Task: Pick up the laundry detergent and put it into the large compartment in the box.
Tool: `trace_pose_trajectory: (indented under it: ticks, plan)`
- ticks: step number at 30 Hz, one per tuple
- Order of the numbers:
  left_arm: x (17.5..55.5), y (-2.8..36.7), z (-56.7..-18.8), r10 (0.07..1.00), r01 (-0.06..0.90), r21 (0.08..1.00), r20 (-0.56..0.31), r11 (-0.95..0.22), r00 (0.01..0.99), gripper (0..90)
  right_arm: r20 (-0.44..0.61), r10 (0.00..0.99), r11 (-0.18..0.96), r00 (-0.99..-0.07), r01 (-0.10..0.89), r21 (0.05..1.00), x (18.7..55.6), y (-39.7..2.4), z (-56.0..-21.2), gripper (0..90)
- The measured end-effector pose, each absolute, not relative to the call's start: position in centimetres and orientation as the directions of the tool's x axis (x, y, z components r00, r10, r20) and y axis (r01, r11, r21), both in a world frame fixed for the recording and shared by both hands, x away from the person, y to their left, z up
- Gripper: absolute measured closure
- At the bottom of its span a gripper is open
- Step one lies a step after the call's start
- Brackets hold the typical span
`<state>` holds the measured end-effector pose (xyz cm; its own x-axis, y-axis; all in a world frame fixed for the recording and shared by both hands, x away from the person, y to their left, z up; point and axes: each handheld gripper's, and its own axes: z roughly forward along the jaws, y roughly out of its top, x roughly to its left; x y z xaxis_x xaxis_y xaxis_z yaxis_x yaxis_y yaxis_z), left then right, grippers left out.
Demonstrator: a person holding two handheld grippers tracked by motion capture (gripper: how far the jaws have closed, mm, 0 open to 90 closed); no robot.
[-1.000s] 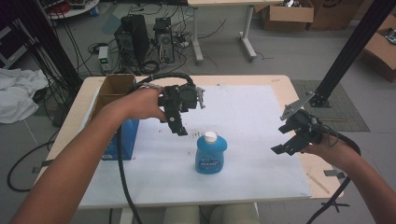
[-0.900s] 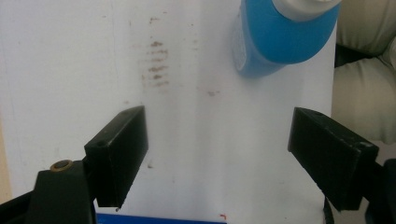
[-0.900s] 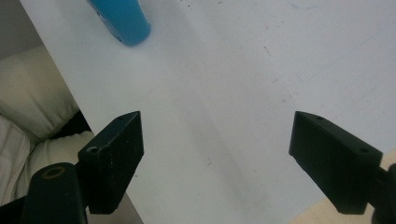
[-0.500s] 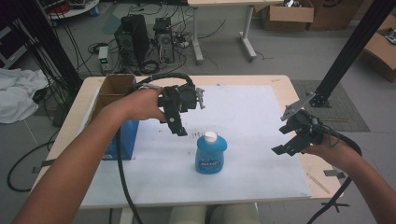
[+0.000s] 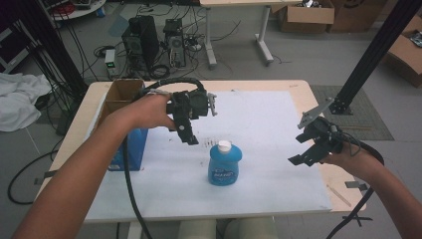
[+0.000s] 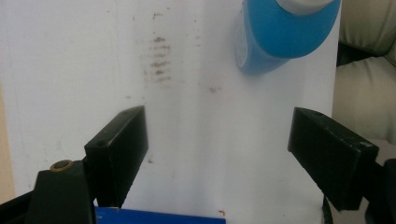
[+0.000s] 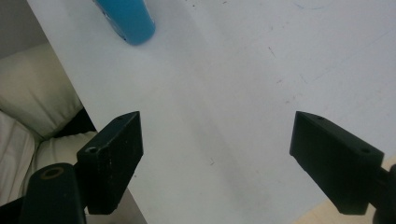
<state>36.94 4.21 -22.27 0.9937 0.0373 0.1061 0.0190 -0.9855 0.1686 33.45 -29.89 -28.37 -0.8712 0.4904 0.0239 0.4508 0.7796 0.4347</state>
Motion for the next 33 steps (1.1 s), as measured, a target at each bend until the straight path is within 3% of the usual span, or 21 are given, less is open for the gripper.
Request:
trace_pose_trajectory:
  ticks: [33]
  plan:
    - [35.3,2.2,-20.4,0.024,0.005,0.212,0.088,-0.977,0.996,19.7,0.032,0.482,0.782,-0.876,0.447,0.434,33.7,-29.9,-29.4,17.4]
